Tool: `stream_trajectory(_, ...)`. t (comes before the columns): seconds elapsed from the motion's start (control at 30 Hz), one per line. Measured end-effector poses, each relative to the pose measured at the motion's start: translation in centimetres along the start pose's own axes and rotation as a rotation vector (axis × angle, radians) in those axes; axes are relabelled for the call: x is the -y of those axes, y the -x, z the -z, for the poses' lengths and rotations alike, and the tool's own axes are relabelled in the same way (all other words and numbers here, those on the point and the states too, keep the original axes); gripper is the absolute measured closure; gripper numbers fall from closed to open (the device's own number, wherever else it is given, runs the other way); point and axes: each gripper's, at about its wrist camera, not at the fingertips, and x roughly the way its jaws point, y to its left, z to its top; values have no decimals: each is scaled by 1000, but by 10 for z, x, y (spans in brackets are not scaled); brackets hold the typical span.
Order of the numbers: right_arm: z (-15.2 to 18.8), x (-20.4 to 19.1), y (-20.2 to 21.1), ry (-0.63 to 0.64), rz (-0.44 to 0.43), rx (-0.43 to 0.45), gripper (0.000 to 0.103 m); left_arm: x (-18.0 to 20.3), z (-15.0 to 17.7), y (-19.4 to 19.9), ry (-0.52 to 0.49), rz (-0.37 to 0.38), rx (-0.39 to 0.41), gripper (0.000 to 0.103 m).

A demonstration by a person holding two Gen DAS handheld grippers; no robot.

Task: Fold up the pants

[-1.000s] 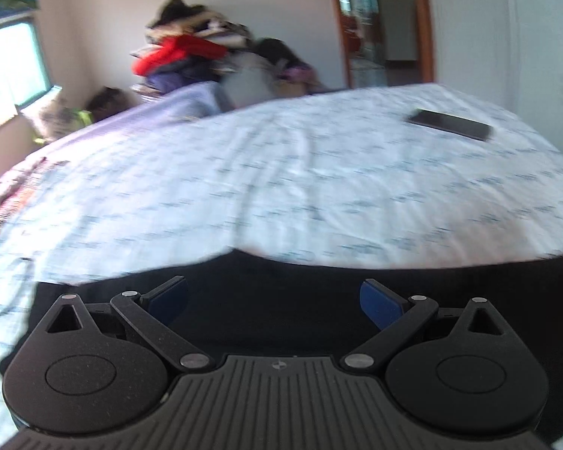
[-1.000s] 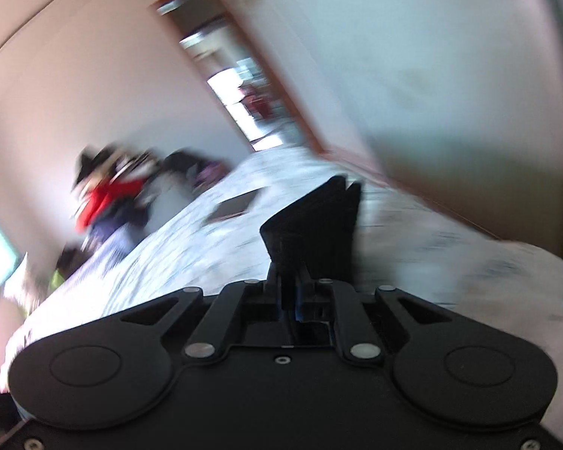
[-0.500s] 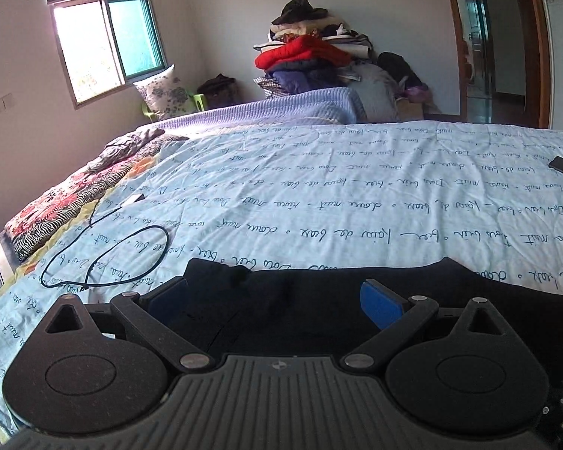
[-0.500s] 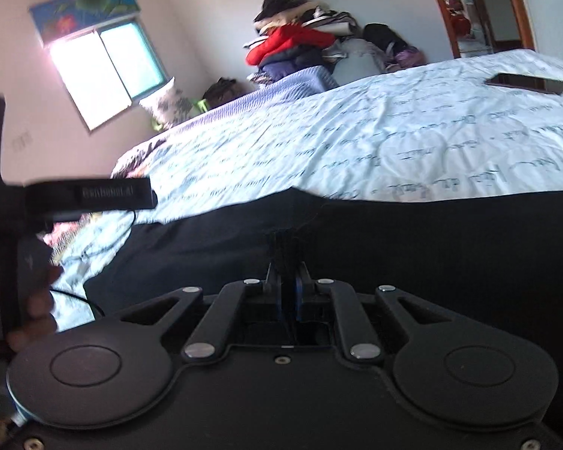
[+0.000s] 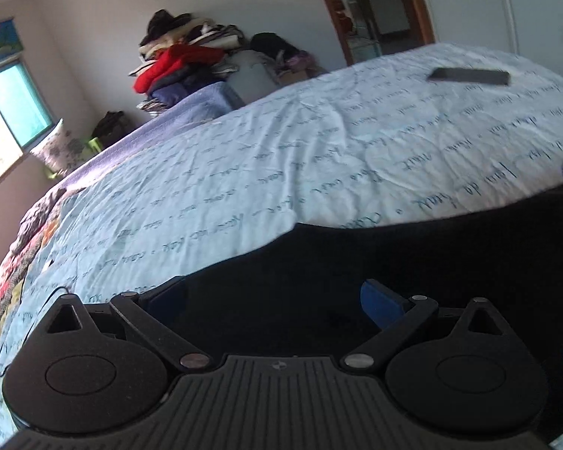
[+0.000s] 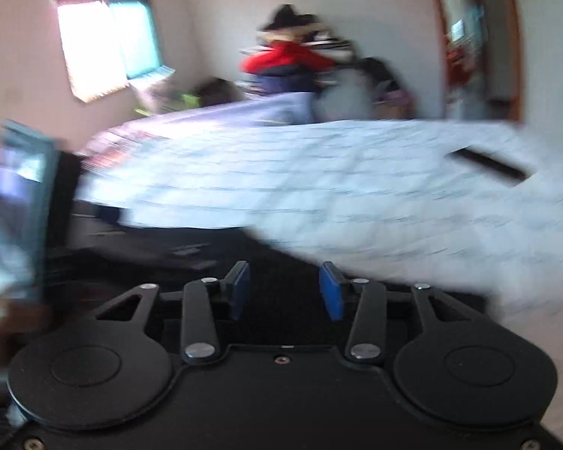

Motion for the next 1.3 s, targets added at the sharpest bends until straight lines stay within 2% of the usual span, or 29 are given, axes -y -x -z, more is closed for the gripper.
stream_trajectory(0.03, -2, 10, -16, 30, 69, -41, 56, 10, 5, -1, -31, 1, 1, 2)
stream_trajectory(0.13, 9, 48, -64, 22, 188, -201, 58, 25, 21, -3, -64, -34, -1, 2)
stream_trajectory(0.17, 11, 55, -64, -13, 197, -203, 59, 25, 24, -1, -54, -41, 7, 2)
stream_trajectory(0.23, 10, 55, -36, -73, 150, -120, 59, 22, 27, 1, -33, -31, 5, 1)
stream_trajectory(0.27, 10, 49, -19, -61, 129, -73, 53, 21, 27, 1, -26, -26, 0, 1)
stream_trajectory(0.33, 18, 32, 5, 6, 139, -44, 43, 21, 26, 0, -18, -23, -2, 1)
stream_trajectory(0.47, 48, 17, 7, 137, 212, -153, 43, 20, 22, 0, -2, -12, -8, 2)
stream_trajectory(0.53, 60, 22, 5, 126, 226, -192, 43, 22, 22, 1, -3, -9, -9, 2)
stream_trajectory(0.67, 59, 25, 22, 66, 227, -139, 43, 21, 23, 5, -6, -10, -6, 2)
stream_trajectory(0.8, 69, 22, 16, 93, 220, -184, 43, 19, 22, 6, 13, 3, -13, 2)
stream_trajectory(1.0, 65, 20, 27, 64, 233, -149, 43, 13, 21, 12, 26, -3, -2, 2)
stream_trajectory(1.17, 71, 16, 21, 101, 249, -195, 43, 5, 19, 20, 40, -2, 17, 2)
stream_trajectory(1.3, 67, 15, 28, 69, 262, -181, 43, -4, 19, 28, 53, -5, 34, 2)
